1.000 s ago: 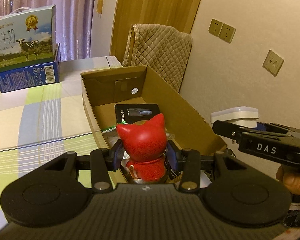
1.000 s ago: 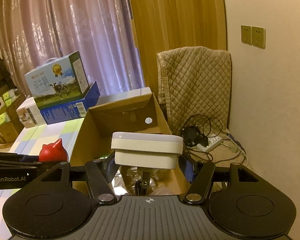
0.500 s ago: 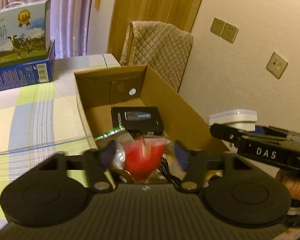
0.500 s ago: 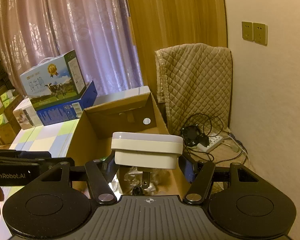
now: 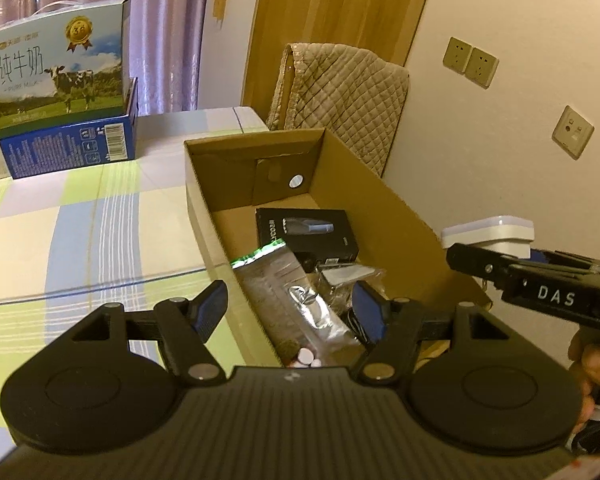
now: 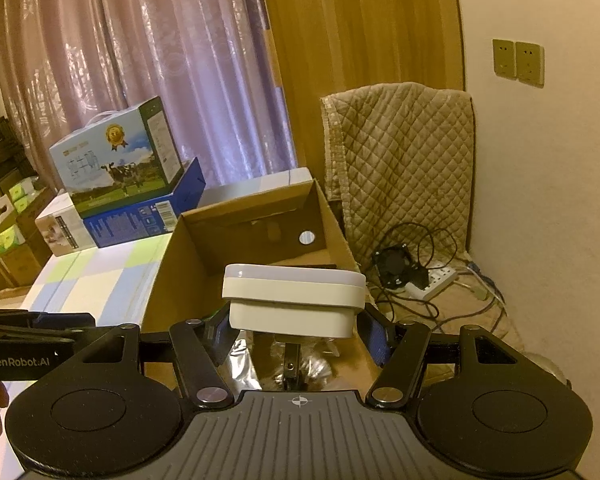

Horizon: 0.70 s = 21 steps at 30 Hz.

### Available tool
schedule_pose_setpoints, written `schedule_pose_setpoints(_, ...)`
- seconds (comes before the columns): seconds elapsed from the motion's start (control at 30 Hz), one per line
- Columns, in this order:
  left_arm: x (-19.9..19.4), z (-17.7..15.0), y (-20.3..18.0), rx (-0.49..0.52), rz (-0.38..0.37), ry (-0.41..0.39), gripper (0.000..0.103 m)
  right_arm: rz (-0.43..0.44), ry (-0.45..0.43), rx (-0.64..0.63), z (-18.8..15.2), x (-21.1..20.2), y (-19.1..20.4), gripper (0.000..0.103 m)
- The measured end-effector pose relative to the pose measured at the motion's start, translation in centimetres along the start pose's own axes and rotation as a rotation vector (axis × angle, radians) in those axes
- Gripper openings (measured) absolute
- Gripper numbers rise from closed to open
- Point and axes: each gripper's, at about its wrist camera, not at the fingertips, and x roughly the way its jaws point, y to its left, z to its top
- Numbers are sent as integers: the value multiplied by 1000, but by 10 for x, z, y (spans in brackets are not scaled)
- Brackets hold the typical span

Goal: Organize objects
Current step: 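Lower the white plug into the box and open the right gripper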

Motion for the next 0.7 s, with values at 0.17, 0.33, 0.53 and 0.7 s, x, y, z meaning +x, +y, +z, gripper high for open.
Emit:
schedule_pose_setpoints(0.17,-3,-2,2,-5,5,2,64,7,5,-6,2,0,4,61)
schedule_pose_setpoints(0.33,-4,-3,4,-10,7,0,64,19,10,10,4,5,4,61)
schedule_pose_setpoints(0.53,-3,-6,9,-17,11,4,69,101,28,77,9,13,-2,68)
schedule_pose_setpoints(0.7,-7,-12,17,-28,27,3,79,80,20,93,10,7,-5,69)
